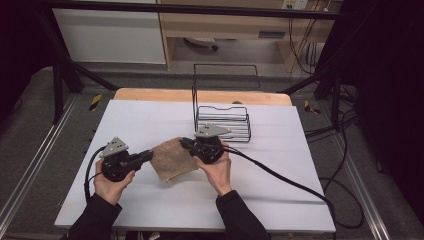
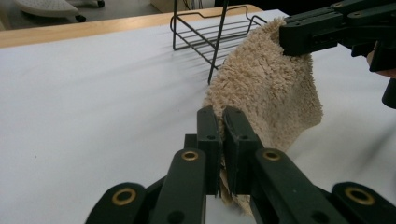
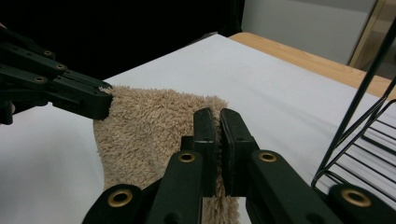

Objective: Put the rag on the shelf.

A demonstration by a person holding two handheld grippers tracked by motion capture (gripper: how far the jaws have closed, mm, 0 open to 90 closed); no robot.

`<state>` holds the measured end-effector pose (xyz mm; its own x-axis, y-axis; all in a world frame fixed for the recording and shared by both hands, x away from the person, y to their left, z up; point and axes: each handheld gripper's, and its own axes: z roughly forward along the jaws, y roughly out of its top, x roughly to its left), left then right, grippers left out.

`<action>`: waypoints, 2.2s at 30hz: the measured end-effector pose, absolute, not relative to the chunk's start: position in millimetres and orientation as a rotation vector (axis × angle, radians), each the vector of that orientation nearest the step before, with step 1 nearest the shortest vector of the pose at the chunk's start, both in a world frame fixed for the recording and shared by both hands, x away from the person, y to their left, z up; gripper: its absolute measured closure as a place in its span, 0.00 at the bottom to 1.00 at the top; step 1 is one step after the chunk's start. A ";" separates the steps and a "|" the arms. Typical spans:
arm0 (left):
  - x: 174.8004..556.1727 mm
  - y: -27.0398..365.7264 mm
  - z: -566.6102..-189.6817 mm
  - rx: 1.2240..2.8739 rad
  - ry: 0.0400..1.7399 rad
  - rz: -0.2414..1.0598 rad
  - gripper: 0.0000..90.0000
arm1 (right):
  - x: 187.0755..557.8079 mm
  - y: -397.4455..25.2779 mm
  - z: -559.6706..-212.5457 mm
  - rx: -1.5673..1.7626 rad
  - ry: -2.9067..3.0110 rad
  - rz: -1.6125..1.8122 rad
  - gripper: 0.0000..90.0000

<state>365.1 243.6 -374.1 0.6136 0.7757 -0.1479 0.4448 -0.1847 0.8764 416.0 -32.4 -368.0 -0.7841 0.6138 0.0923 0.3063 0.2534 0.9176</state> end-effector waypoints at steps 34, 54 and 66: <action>378.7 202.4 -334.1 1.748 0.850 0.489 0.95 | 394.7 -80.9 -325.5 0.854 2.017 1.634 0.96; 385.6 175.9 -311.3 1.653 0.780 0.491 0.95 | 387.9 -110.6 -300.9 0.858 1.901 1.659 0.96; 393.1 161.2 -294.9 1.618 0.750 0.496 0.95 | 386.4 -126.0 -284.9 0.847 1.835 1.684 0.96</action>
<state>393.1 161.2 -294.9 0.6988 0.7095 -0.0909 0.1948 -0.0666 0.9786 386.4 -126.0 -284.9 -0.6784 0.7333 0.0452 0.1078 0.0385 0.9934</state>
